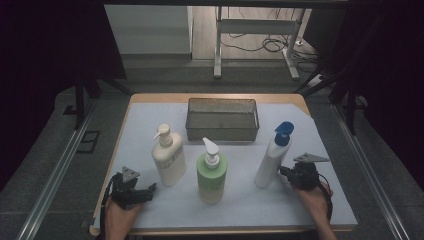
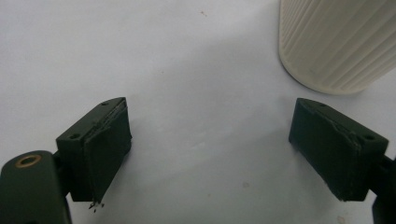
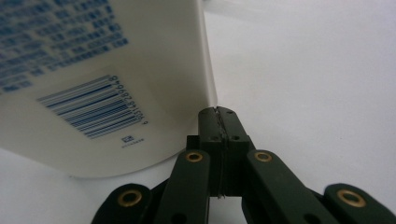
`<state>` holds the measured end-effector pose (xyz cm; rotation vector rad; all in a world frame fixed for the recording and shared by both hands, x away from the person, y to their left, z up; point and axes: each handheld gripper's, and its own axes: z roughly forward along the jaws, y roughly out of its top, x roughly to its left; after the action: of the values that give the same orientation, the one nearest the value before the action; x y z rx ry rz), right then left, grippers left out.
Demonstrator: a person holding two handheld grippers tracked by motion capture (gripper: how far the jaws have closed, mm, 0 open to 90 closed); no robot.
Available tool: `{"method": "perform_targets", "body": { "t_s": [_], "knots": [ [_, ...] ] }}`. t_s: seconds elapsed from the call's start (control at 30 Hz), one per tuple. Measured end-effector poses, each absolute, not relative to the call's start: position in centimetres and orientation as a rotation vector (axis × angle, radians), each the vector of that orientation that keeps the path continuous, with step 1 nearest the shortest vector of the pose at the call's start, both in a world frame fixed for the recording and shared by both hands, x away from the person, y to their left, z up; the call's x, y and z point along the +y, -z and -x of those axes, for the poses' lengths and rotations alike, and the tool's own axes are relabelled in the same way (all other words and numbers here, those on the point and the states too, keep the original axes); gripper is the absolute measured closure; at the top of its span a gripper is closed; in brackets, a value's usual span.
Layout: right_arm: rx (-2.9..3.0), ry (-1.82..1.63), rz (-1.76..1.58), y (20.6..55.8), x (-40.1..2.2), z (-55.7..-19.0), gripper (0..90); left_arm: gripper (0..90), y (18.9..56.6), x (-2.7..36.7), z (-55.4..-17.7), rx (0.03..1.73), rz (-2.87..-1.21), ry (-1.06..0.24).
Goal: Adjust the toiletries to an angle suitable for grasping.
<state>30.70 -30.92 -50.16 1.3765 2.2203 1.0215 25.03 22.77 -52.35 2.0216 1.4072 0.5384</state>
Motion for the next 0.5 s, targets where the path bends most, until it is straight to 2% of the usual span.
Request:
{"method": "perform_targets", "body": {
  "t_s": [0.5],
  "knots": [
    [2.219, -1.036, -1.385, 50.6, -30.1, -32.0, 89.8, 12.8, 52.3, 22.8, -25.0, 1.407, -2.023, -0.538]
  ]
}}
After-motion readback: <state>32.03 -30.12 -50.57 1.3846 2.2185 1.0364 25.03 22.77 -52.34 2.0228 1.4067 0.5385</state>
